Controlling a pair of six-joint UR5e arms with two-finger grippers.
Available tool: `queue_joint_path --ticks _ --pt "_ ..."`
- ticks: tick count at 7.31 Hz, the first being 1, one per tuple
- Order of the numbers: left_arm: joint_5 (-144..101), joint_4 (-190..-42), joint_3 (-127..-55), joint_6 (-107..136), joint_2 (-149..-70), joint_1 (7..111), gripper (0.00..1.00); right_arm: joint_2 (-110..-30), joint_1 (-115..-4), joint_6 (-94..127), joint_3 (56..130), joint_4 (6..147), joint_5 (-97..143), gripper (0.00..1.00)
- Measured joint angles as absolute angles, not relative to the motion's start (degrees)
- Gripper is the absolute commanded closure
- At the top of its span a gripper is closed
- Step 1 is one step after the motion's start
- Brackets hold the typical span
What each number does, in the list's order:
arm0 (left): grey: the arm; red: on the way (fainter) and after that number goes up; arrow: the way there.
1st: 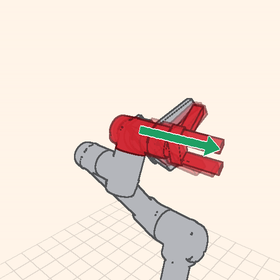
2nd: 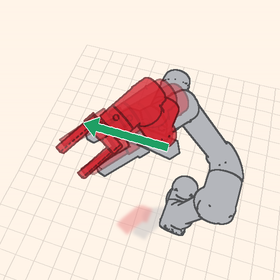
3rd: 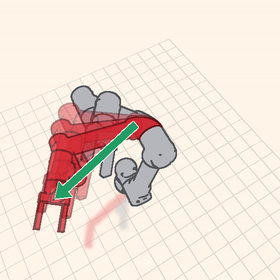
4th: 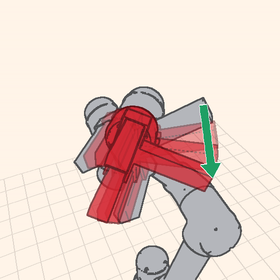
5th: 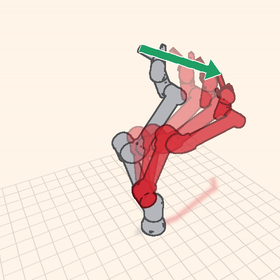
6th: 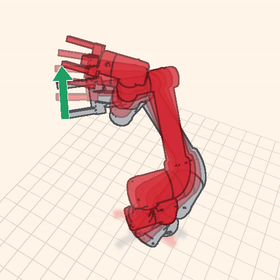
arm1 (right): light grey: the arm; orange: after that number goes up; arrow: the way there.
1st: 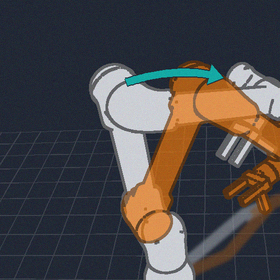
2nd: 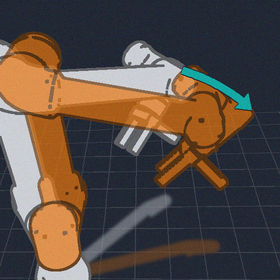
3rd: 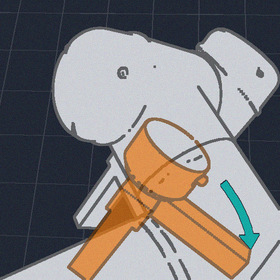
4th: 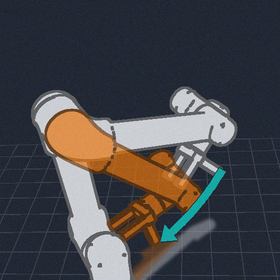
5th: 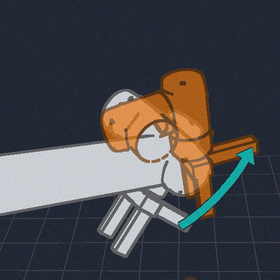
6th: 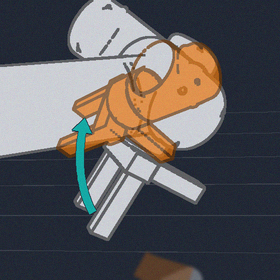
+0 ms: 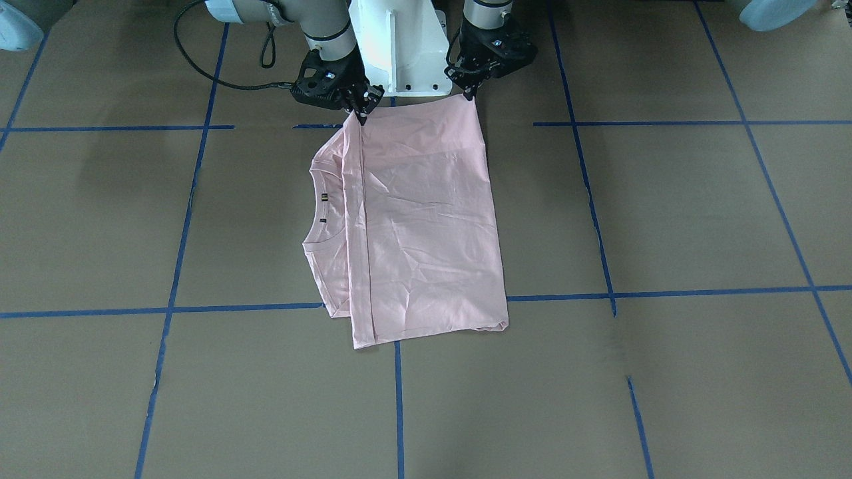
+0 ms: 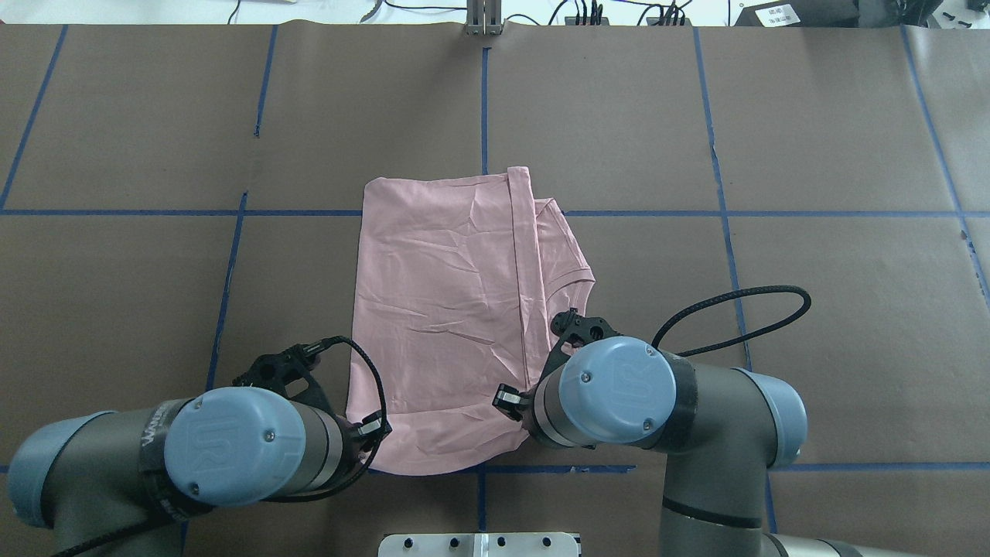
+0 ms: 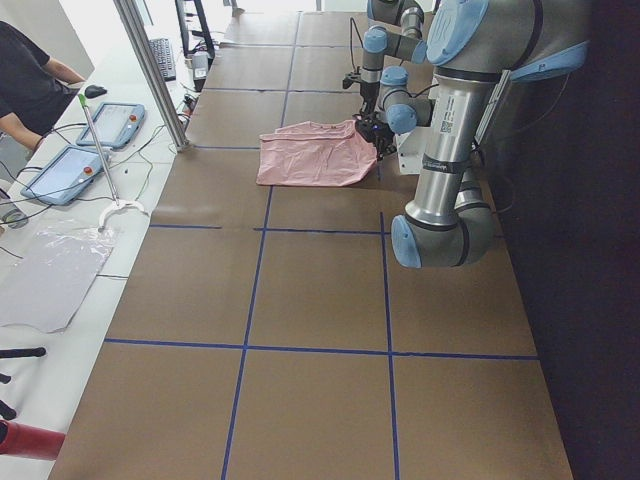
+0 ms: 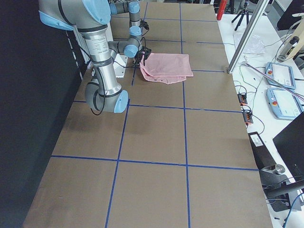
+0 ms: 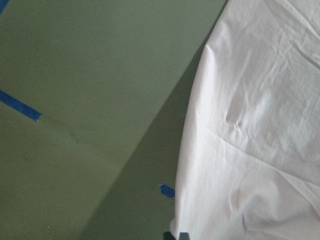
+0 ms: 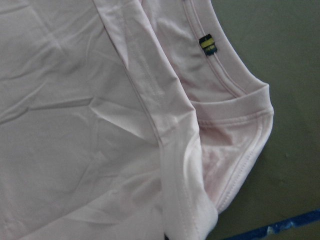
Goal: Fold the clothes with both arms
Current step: 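Lift the near edge with both grippers and fold it away from the robot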
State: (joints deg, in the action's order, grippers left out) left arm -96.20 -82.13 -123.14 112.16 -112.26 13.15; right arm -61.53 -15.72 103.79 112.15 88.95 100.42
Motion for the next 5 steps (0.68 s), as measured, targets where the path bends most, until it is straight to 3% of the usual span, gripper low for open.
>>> queue_joint_path --ticks 5 --pt "-96.3 -99.7 -111.0 108.9 -113.9 22.9 1.0 -59.0 -22.8 103.3 102.3 77.0 100.4 1.0"
